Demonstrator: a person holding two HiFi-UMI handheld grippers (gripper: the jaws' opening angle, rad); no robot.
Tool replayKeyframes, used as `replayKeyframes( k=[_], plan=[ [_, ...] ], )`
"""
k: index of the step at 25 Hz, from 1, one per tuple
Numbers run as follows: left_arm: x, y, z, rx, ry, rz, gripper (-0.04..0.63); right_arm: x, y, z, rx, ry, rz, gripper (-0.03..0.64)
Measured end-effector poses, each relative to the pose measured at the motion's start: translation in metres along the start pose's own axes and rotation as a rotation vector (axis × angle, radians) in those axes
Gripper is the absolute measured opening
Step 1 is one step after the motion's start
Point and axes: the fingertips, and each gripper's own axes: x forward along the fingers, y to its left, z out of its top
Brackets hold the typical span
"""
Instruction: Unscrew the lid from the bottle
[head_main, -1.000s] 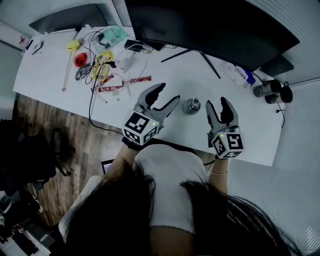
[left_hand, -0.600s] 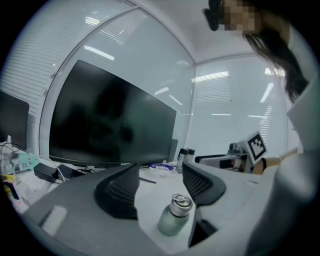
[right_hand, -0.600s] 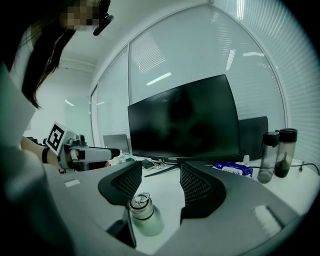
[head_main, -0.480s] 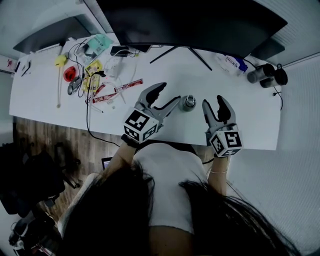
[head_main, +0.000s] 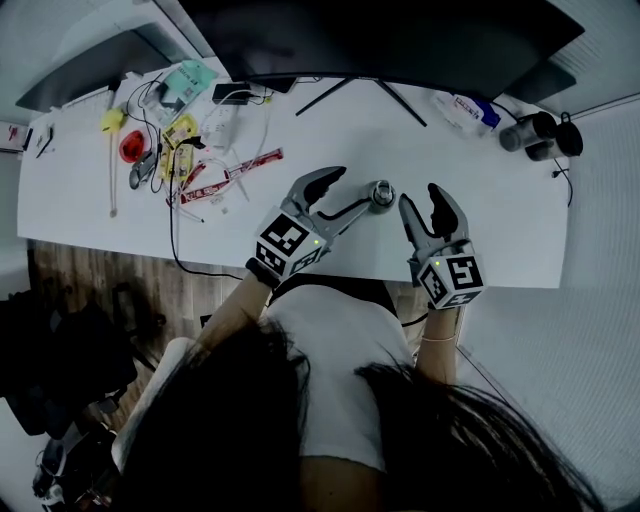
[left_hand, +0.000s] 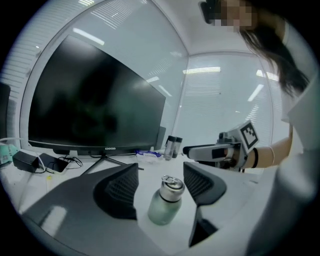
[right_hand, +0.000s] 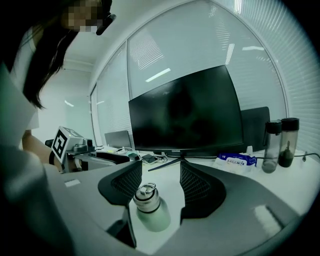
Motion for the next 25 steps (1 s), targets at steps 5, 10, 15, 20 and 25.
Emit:
replayKeyframes(
  k=[5, 10, 15, 20, 25],
  plan=[
    [0.007, -0.009, -0.024, 0.019, 0.044, -0.067, 0.305, 0.004, 0.007, -0.013, 0.012, 0.013, 0.029, 0.212],
    [0.015, -0.015, -0.047, 0.027, 0.077, -0.123, 0.310, 0.010, 0.017, -0.026, 0.012, 0.016, 0.073, 0.212],
    [0.025, -0.020, -0.067, 0.051, 0.119, -0.170, 0.322, 0.020, 0.028, -0.037, -0.008, 0.037, 0.118, 0.242],
    [0.036, -0.024, -0.080, 0.078, 0.133, -0.210, 0.353, 0.033, 0.033, -0.051, -0.040, 0.072, 0.133, 0.268],
    [0.044, -0.024, -0.093, 0.103, 0.159, -0.234, 0.362, 0.042, 0.035, -0.064, -0.057, 0.098, 0.119, 0.273]
  ],
)
